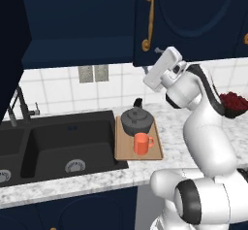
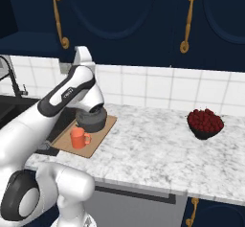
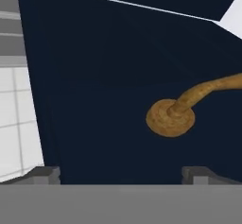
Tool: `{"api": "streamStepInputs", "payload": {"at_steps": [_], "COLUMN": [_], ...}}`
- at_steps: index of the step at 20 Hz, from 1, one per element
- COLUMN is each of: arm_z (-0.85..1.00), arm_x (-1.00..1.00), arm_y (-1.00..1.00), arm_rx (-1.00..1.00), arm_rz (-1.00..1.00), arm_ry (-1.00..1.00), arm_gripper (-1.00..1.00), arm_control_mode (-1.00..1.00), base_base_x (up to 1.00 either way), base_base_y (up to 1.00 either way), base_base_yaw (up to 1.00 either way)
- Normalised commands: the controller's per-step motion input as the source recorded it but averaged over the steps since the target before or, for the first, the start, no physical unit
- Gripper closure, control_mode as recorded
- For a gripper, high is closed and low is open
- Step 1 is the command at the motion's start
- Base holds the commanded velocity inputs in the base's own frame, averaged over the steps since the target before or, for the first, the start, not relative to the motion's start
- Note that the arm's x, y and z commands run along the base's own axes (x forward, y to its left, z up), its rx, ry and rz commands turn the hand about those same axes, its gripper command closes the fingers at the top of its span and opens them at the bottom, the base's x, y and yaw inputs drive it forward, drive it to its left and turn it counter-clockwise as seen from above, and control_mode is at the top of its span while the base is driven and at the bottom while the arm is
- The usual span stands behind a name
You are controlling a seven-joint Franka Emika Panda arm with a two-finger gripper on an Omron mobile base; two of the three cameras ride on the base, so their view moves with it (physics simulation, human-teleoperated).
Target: Pick the kettle from the counter and place it on the tray. Then pick the mug from the cabinet and place it on the tray. Then close the cabinet doors.
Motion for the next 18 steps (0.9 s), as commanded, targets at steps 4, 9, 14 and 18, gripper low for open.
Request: {"api": "streamStepInputs", "payload": {"at_steps": [4, 9, 14, 18], "arm_z": [0.32, 0.32, 0.20, 0.00], "arm_x": [0.63, 0.60, 0.57, 0.14], "arm_y": [0.21, 0.20, 0.18, 0.01], "arm_rx": [0.00, 0.00, -0.06, -0.17], "arm_rz": [0.00, 0.00, -0.02, -0.08], "arm_ry": [0.14, 0.13, 0.24, 0.44], "arm_gripper": [-1.00, -1.00, -1.00, -1.00], "arm_control_mode": [-1.00, -1.00, -1.00, -1.00], "base_base_x": [0.00, 0.00, 0.00, 0.00], "base_base_y": [0.00, 0.00, 0.00, 0.00], "base_base_yaw": [0.00, 0.00, 0.00, 0.00]}}
